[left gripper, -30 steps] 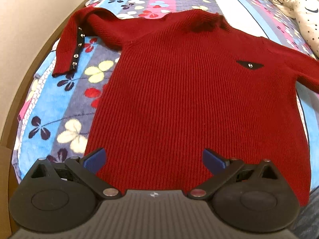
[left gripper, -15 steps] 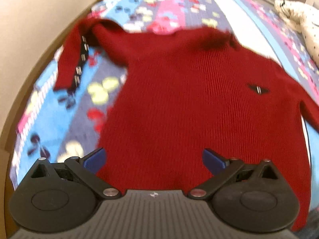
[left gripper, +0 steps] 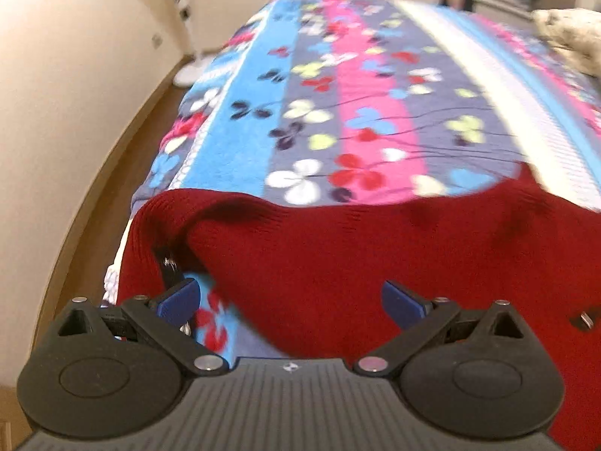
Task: Fold small clothes
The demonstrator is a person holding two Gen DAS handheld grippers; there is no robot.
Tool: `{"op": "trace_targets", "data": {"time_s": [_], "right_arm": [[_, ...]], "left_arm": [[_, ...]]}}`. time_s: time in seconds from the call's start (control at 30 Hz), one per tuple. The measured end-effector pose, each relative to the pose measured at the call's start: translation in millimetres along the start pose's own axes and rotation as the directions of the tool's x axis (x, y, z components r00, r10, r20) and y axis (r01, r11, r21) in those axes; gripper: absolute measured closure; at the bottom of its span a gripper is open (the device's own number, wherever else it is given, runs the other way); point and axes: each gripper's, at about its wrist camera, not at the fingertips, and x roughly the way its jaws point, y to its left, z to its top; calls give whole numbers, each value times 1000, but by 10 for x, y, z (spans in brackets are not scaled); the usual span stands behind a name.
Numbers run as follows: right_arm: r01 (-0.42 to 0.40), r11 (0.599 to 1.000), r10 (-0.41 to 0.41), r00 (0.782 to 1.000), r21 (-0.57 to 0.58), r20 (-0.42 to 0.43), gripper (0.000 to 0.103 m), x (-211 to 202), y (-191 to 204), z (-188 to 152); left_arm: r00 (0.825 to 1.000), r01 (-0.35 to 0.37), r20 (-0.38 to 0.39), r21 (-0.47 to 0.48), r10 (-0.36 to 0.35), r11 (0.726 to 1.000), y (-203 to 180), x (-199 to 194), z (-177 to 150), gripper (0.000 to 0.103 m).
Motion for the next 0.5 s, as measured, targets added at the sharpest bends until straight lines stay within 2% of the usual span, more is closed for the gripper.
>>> {"op": "trace_targets", "data": {"time_s": [0.07, 0.13, 0.2, 0.27, 0.3, 0.33, 0.4, 0.5], "right_arm": [[13, 1000, -13, 999, 11, -29, 23, 114, 30, -4], [20, 1000, -19, 998, 11, -54, 23, 210, 73, -23], [22, 1000, -23, 997, -11, -80, 23, 319, 140, -24], [32, 998, -36, 995, -49, -91, 23, 397, 249, -22], [35, 997, -41, 995, -64, -89, 23, 419, 286, -16], [39, 996, -46, 996, -78, -83, 23, 438, 332, -1], [44, 994, -51, 996, -97, -72, 23, 469, 412, 26], [35, 995, -42, 997, -97, -71, 23, 517, 494, 74]], "left_arm": [[999, 7, -39, -105, -11, 994, 193, 283, 82, 0], [997, 39, -55, -238, -53, 971, 429, 523, 94, 0], [998, -14, -67, -331, -9, 944, 613, 712, 130, 0], [997, -59, -77, -392, 31, 918, 744, 851, 202, 7], [996, -64, -77, -424, 35, 903, 799, 905, 241, 42], [997, -60, -76, -444, 30, 894, 838, 937, 271, 83], [996, -80, -78, -503, 47, 861, 914, 906, 259, 85], [993, -116, -42, -590, 113, 799, 1050, 685, -6, 86]]}}
